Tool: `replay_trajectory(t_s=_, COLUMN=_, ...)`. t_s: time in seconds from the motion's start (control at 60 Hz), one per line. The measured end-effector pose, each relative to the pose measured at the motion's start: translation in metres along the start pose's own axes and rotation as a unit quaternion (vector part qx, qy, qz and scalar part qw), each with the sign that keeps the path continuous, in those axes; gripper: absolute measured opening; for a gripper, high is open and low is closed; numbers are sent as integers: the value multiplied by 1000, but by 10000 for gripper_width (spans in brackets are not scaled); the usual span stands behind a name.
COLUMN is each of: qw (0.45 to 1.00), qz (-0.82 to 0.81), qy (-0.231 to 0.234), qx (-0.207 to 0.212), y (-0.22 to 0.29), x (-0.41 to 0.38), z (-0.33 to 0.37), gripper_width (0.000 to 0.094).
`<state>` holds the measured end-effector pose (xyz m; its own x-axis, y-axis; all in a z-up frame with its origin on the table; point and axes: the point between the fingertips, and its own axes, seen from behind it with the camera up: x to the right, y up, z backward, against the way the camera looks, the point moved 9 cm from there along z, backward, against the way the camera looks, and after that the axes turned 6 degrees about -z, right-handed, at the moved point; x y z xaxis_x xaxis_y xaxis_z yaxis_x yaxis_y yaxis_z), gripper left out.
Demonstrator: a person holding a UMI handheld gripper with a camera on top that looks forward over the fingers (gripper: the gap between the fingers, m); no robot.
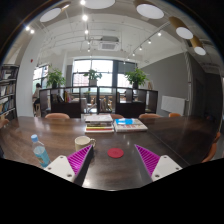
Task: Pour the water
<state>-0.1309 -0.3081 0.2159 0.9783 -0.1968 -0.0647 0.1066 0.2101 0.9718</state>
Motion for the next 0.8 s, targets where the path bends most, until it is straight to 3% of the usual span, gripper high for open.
replay_trajectory(t_s=0.1, qw=1000, qz=-23, qy=2, qx=8, y=-10, x=-12, z=2, gripper_width=825)
replay_trajectory(t_s=0.25, qw=998, qz=-40, qy=44, qx=13, y=-58, x=-65, z=6, gripper_width=825)
replay_trajectory(t_s=0.433, qw=995, qz=-4, qy=98, qx=-19, y=-105, x=-145, z=0, gripper_width=828)
replay_trajectory(t_s=0.633, qw=983, qz=-6, qy=180, qx=-19, y=-121, x=-228, z=-1, gripper_width=825)
replay_trajectory(t_s=0.8, qw=981, qz=13, qy=195, qx=-10, y=-121, x=-265, z=-25, gripper_width=827)
